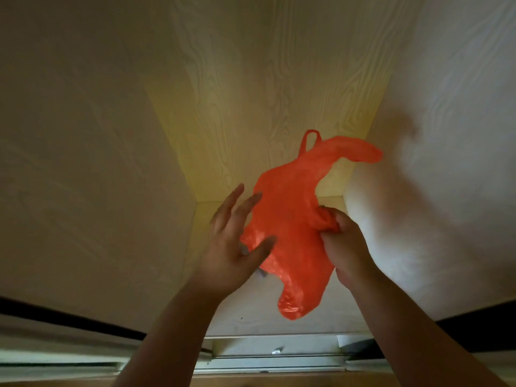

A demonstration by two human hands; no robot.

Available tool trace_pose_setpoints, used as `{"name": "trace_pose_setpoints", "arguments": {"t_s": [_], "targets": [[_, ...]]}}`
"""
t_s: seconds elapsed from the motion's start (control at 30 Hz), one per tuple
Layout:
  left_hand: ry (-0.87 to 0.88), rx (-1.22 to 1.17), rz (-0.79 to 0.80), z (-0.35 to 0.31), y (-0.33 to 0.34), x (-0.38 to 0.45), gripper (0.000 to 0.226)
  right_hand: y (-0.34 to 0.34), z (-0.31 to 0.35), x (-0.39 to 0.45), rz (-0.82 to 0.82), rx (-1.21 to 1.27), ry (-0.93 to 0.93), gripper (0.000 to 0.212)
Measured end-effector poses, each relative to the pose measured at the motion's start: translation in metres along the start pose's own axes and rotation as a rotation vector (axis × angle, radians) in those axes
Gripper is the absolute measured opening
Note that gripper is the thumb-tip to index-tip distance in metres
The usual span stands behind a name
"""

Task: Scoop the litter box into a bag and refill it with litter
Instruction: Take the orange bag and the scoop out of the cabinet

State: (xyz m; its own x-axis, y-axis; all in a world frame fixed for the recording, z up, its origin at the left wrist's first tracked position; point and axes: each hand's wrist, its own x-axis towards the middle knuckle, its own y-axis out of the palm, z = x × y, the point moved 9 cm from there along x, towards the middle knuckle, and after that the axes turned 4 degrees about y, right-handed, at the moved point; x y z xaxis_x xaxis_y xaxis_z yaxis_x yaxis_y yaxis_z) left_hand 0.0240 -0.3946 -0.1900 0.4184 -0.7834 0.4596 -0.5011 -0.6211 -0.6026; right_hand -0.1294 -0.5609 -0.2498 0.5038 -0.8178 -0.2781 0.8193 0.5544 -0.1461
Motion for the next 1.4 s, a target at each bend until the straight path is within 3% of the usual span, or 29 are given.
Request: {"name": "trace_pose_setpoints", "arguments": {"t_s": [0.07,0.13,0.2,0.27,0.37,0.47,0.53,0.63,0.73,0.87,0.97,1.1,1.23,1.4], "targets": [[-0.043,-0.047,0.173,-0.004,0.014,0.009,0.101,0.017,0.006,-0.009,0.151,-0.018,0.001,0.022],[-0.056,-0.071,0.302,-0.010,0.029,0.012,0.118,0.030,0.010,-0.016,0.251,-0.125,-0.016,0.030],[-0.063,-0.068,0.383,-0.012,0.046,0.010,0.130,0.041,0.012,-0.022,0.314,-0.199,-0.026,0.044],[-0.051,-0.086,0.416,-0.013,0.059,0.004,0.132,0.049,0.018,-0.030,0.358,-0.223,-0.051,0.041],[-0.044,-0.172,0.328,-0.004,0.067,-0.003,0.101,0.056,0.018,-0.037,0.424,-0.210,-0.056,0.030],[-0.103,-0.089,0.307,0.017,0.067,-0.011,0.071,0.060,0.008,-0.041,0.523,-0.362,-0.059,0.029],[-0.160,-0.026,0.313,0.029,0.065,-0.018,0.061,0.056,0.010,-0.039,0.466,-0.470,-0.148,0.031],[-0.255,0.015,0.266,0.038,0.054,-0.024,0.050,0.051,0.016,-0.037,0.336,-0.443,-0.239,0.050],[-0.304,0.044,0.274,0.038,0.049,-0.029,0.049,0.056,0.009,-0.032,0.311,-0.430,-0.186,0.053],[-0.330,-0.026,0.300,0.029,0.044,-0.037,0.068,0.066,-0.005,-0.028,0.309,-0.373,-0.071,0.022],[-0.327,-0.077,0.355,0.019,0.042,-0.041,0.087,0.072,-0.011,-0.028,0.335,-0.264,0.024,0.013],[-0.272,0.028,0.187,0.021,0.024,-0.042,0.067,0.095,-0.013,-0.036,0.515,-0.130,0.123,0.009],[-0.293,0.000,0.187,0.036,0.022,-0.049,0.057,0.117,-0.023,-0.055,0.717,-0.076,0.185,0.015],[-0.356,0.064,0.267,0.050,0.017,-0.062,0.039,0.126,-0.037,-0.050,0.629,-0.259,0.128,0.014]]}}
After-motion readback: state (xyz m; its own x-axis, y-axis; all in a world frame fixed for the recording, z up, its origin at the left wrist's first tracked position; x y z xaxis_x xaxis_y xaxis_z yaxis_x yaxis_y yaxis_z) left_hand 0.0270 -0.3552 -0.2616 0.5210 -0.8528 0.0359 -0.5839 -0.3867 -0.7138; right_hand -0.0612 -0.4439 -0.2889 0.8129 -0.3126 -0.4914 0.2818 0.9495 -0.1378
